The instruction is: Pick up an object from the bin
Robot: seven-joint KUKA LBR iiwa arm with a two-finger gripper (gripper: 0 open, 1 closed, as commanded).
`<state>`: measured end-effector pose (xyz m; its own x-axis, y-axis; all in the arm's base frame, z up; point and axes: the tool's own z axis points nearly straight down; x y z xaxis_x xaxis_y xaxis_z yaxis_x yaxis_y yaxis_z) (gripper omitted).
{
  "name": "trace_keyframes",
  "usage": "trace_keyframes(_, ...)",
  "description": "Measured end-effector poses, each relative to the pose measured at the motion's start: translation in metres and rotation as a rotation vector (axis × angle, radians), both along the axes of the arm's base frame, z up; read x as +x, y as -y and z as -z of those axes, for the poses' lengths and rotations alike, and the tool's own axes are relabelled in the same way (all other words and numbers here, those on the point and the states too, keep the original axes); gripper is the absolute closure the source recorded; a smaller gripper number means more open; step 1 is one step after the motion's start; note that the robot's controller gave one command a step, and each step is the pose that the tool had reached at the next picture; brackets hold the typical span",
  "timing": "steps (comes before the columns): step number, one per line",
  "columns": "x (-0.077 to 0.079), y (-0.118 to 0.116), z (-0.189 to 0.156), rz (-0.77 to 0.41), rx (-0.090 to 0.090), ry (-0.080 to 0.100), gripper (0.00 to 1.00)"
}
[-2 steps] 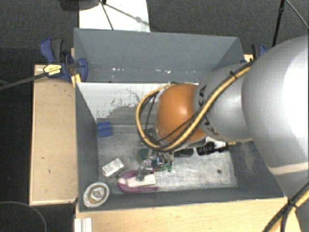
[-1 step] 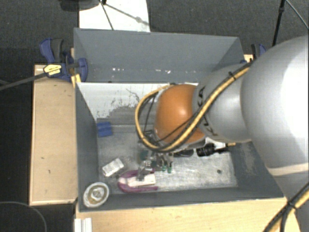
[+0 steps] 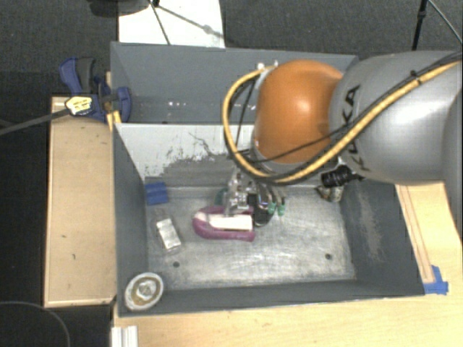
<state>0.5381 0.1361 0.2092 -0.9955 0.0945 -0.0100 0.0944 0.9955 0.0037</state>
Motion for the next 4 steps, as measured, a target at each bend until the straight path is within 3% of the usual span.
trace_keyframes(1, -0.002, 0.000, 0.004, 0.002, -0.001, -0.008, 0.00)
trace_keyframes(2, 0.007, 0.012, 0.138, -0.120, -0.001, 0.003, 0.00)
trace_keyframes(3, 0.013, 0.011, 0.130, -0.114, 0.003, 0.024, 1.00)
trace_keyframes(4, -0.007, 0.047, -0.024, -0.207, -0.003, 0.000, 1.00)
